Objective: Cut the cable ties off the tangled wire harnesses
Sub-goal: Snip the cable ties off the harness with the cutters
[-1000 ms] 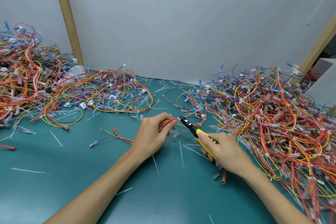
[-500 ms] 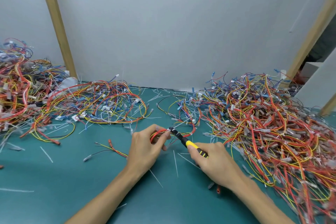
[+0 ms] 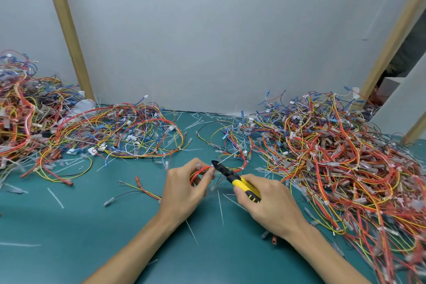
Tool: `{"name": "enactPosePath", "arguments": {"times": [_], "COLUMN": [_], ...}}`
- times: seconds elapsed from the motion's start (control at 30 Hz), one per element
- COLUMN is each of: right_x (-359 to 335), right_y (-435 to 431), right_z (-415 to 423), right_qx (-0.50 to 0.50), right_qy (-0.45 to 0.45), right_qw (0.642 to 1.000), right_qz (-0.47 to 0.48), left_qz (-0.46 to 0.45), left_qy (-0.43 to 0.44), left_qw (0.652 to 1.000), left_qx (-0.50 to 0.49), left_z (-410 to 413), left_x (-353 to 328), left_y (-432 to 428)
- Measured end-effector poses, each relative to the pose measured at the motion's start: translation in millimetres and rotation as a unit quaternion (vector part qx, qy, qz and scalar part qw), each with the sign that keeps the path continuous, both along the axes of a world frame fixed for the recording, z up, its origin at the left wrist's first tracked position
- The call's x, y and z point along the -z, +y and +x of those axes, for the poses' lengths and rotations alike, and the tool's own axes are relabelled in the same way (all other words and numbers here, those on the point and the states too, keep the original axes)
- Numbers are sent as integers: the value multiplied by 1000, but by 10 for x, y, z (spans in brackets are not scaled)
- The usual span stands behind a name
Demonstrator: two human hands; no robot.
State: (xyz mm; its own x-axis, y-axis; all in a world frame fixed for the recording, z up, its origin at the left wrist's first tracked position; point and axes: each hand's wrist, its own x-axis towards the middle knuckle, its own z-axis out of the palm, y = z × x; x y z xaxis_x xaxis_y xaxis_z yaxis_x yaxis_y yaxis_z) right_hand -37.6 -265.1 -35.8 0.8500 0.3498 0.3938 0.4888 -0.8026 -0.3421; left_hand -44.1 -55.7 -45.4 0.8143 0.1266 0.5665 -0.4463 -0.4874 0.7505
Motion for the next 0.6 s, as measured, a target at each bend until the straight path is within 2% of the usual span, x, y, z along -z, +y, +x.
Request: {"name": "enactPosePath", "arguments": {"times": [0.27,0.6], "right_x": [-7,2], "right_y": [39,37], "right_z": [-15,-39], "right_qx": [-30,20], "right_qy": [30,-11], "right_qw": [999,999], "right_qz": [29,-45], "left_qz": [0,-17], "left_qy": [20,59], "left_qw": [1000,998], "left_qx": [-18,16], "left_z": [6,3], "left_x": [15,6], "left_y": [-2,15]}}
